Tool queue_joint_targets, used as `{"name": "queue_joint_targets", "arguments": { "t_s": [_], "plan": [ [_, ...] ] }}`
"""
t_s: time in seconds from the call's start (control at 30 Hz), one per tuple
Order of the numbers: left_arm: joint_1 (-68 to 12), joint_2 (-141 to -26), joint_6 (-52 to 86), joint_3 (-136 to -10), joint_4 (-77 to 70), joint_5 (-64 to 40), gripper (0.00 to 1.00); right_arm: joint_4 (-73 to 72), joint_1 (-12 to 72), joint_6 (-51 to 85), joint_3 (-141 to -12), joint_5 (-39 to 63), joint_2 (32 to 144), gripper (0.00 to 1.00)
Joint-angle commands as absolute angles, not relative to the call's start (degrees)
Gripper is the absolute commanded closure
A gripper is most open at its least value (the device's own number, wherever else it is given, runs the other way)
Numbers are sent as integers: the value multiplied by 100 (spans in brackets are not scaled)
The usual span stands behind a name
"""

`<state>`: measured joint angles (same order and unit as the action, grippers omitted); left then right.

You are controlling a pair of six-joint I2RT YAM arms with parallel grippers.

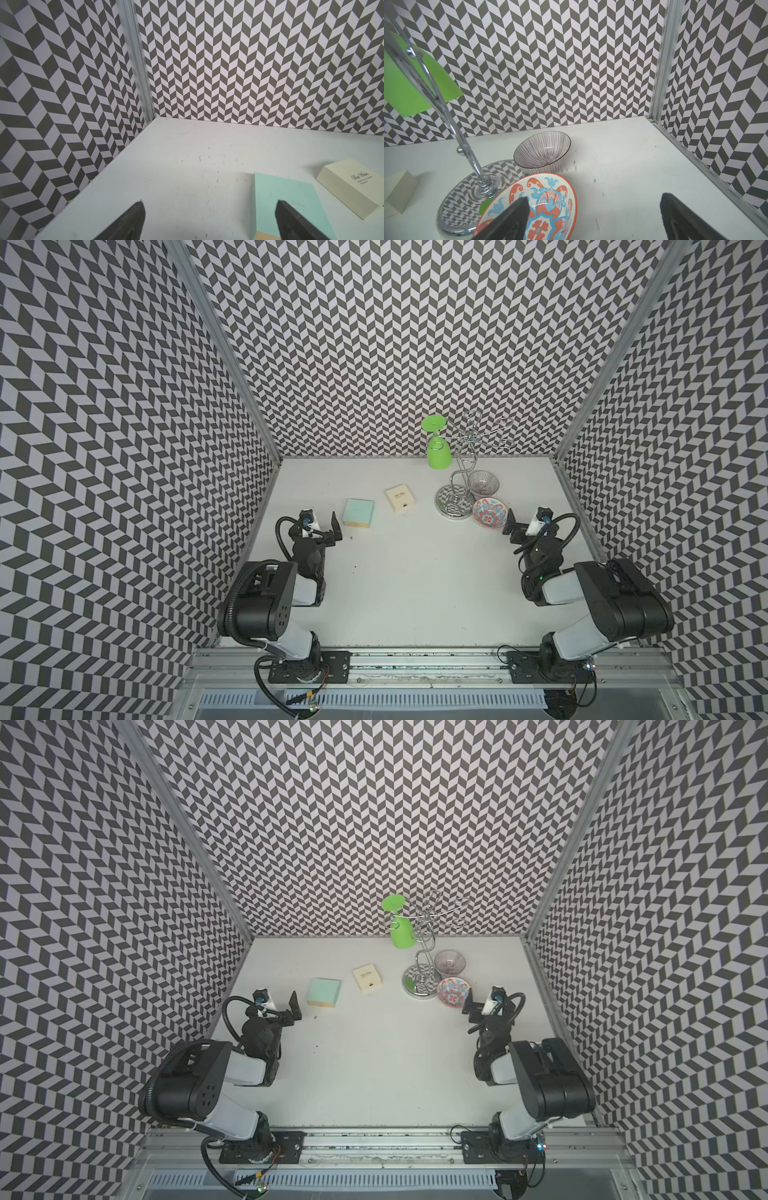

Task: Take out the earrings from the drawer-style jewelry box
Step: Move the jewelry box to the center of the board.

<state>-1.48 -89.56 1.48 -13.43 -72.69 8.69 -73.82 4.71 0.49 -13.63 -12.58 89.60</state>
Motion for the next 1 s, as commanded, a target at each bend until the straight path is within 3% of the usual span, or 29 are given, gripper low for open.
{"name": "queue_joint_targets", "arguments": {
  "t_s": [0.0, 0.73, 0.97],
  "plan": [
    [-163, -8915, 115, -1398, -7330, 875, 0, -7840, 439, 62, -1318, -1238, 9011, 1],
    [-171, -8896, 114, -1369, -7400, 890, 0, -7906, 439, 30, -1318, -1157, 8973, 1],
    [-913, -7599, -367, -1430, -6389, 2035, 0, -6966, 653, -278, -1217, -1200, 7862, 1]
  ]
}}
